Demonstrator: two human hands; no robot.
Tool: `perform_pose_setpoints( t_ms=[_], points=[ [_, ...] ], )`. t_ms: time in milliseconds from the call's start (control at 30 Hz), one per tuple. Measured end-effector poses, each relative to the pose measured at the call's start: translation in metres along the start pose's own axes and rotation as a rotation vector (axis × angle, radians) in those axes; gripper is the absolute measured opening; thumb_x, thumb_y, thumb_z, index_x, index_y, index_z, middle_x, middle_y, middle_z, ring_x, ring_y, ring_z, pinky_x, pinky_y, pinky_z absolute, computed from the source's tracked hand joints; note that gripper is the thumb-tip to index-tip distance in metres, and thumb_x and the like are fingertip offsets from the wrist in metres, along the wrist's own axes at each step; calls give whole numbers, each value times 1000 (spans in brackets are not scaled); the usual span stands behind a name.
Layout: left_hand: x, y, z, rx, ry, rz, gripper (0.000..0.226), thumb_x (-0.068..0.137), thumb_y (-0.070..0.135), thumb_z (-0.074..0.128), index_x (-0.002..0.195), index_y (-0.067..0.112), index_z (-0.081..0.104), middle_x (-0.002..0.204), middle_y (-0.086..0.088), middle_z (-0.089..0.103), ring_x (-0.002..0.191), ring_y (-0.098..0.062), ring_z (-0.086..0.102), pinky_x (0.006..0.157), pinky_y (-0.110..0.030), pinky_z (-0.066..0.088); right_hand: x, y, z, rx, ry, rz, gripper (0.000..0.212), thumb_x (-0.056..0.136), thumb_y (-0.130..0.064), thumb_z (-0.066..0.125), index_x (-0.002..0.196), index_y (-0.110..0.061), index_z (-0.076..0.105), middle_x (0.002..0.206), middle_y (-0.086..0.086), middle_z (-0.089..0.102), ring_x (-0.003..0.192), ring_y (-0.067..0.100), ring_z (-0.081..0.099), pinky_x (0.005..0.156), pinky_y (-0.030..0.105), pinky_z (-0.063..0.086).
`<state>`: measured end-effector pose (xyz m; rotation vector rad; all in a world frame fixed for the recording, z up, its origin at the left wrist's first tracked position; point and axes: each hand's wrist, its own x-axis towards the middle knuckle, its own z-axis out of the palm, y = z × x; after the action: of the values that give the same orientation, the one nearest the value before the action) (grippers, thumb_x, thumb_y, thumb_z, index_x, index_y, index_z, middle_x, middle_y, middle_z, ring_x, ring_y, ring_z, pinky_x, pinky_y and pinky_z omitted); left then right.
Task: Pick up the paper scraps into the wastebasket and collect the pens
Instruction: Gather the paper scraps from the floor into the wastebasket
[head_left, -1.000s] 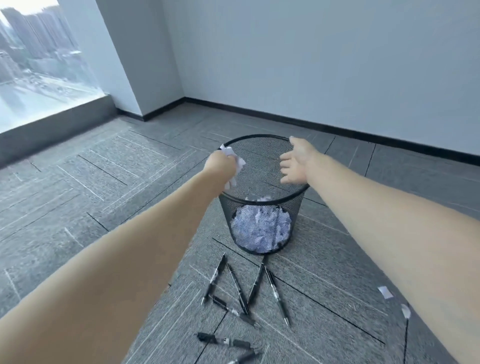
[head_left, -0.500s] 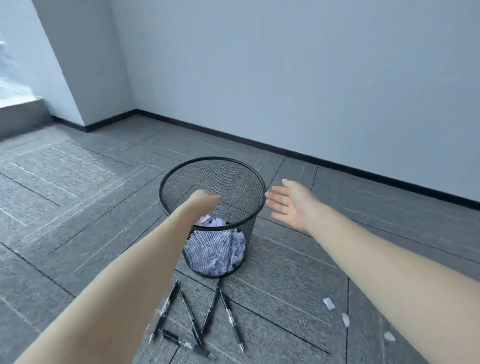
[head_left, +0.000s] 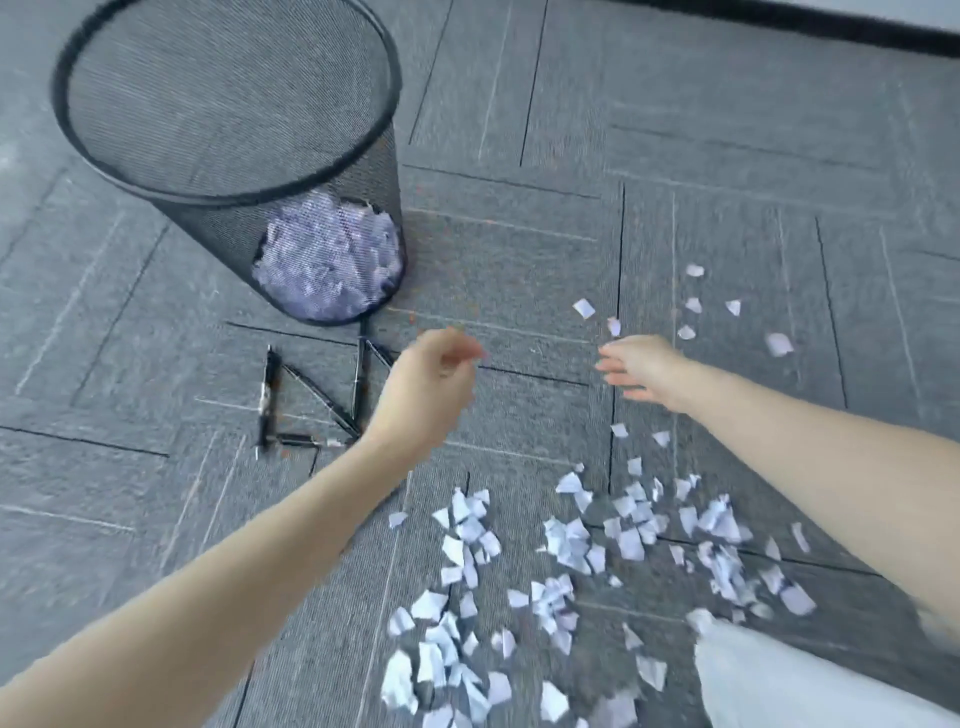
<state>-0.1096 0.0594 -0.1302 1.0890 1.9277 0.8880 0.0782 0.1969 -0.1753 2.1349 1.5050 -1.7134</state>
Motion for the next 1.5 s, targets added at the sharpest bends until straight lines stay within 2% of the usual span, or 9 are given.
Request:
perform_pose_setpoints(
  t_ms=[133,300,433,633,900,1133,1300,1433,1500],
  points=[
    [-23,-87,64,293,-272,-111,34,92,15,48,126,17,53,138,-3,42,124,-20,45,104,-28,32,11,49,-28,-671,-83,-172,32,96,-21,41,125,-17,51,130,8,54,115,29,54,100,46,41],
    [-1,-106,119,527,-355,11,54,91,25,49,142,21,30,153,-2,18,139,-23,20,115,-40,19,33,82,-58,-963,-74,-278,34,95,-12,39,127,-18,48,140,6,40,118,22,49,101,37,40],
    [48,-75,140,698,-388,-9,70,91,37,47,146,31,5,155,2,-12,143,-24,-8,112,-55,7,59,80,-57,-775,87,-324,38,93,-5,40,130,-15,46,143,8,34,82,16,59,69,31,50],
    [84,-69,160,830,-453,-175,101,78,56,58,145,31,-12,152,-2,-25,140,-35,-15,102,-63,29,114,38,-39,-595,300,-579,34,91,-14,51,125,-15,52,132,6,46,108,24,52,95,39,42],
    [85,-68,164,930,-451,-136,104,78,53,60,145,25,-15,152,-10,-21,139,-41,-10,104,-54,32,140,60,-27,-470,440,-614,10,89,-19,56,84,-12,62,90,-4,54,81,14,54,78,35,50],
    [84,-66,163,963,-477,-141,103,80,53,56,144,25,-19,152,-10,-23,139,-40,-12,102,-49,35,152,22,-10,-520,366,-865,12,87,-19,58,79,-11,62,110,2,61,104,16,55,97,29,40],
    [85,-67,162,984,-484,-134,101,81,54,54,143,25,-21,151,-10,-25,139,-39,-15,101,-48,38,152,31,0,-403,362,-824,14,91,-17,53,86,-7,61,90,3,62,82,11,54,80,27,49],
    [86,-71,162,998,-491,-120,102,81,56,51,141,24,-24,150,-11,-27,138,-40,-16,104,-52,34,141,69,-46,46,651,-589,25,87,-15,59,112,-11,56,83,-3,64,71,6,57,66,11,45],
    [86,-71,162,1006,-497,-118,102,81,57,50,141,24,-24,150,-11,-26,138,-41,-15,104,-52,34,141,94,-69,41,732,-479,21,87,-14,59,108,-10,61,86,0,65,73,8,56,73,22,50]
  ],
)
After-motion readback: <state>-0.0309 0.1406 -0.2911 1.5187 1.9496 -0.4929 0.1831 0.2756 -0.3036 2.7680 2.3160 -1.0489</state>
